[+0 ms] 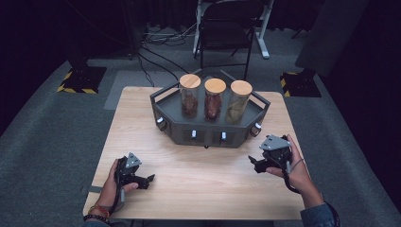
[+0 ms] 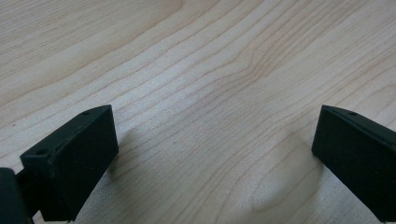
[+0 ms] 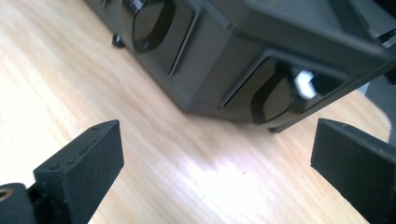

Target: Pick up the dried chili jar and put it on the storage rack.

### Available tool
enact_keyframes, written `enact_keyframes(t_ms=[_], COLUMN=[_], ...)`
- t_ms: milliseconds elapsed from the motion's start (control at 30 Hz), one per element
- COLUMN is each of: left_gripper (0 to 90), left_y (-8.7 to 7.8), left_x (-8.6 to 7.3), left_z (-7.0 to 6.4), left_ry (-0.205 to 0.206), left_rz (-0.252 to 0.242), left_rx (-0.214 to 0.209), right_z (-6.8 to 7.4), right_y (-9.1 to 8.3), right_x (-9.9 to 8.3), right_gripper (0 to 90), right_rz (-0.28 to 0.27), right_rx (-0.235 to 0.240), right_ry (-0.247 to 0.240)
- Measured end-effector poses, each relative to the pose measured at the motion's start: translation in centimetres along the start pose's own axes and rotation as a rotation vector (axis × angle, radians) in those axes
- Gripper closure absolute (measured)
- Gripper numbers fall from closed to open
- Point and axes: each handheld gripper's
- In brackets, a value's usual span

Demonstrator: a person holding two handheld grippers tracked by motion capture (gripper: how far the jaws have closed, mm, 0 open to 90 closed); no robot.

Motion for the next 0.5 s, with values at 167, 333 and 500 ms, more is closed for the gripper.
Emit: enact_keyframes(t_ms=[167,333,500], left_gripper=[0.0,0.0,0.0], left_y=[0.0,0.0,0.0], left_x=[0.0,0.0,0.0], left_z=[0.0,0.0,0.0], left_ry=[-0.001,-0.001,-0.001], left_rz=[0.000,0.000,0.000], left_rx=[0.001,0.001,0.001], right_z=[0.6,1.2,1.5], right_y=[0.7,1.5,2.6], right_x=[-1.0,-2.2,-3.6], right_gripper=[2.1,2.1,2.2], right_rz=[0.024,0.042,0.062], right_rx=[0.014,0.029,0.056], right_ry=[-0.005,-0.012,-0.006])
Point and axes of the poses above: each handheld gripper's, and its own axes: y roughly forward along the jaws, x roughly out of its top, z roughly to its left, and after that the axes turned 15 degrees about z, right-handed
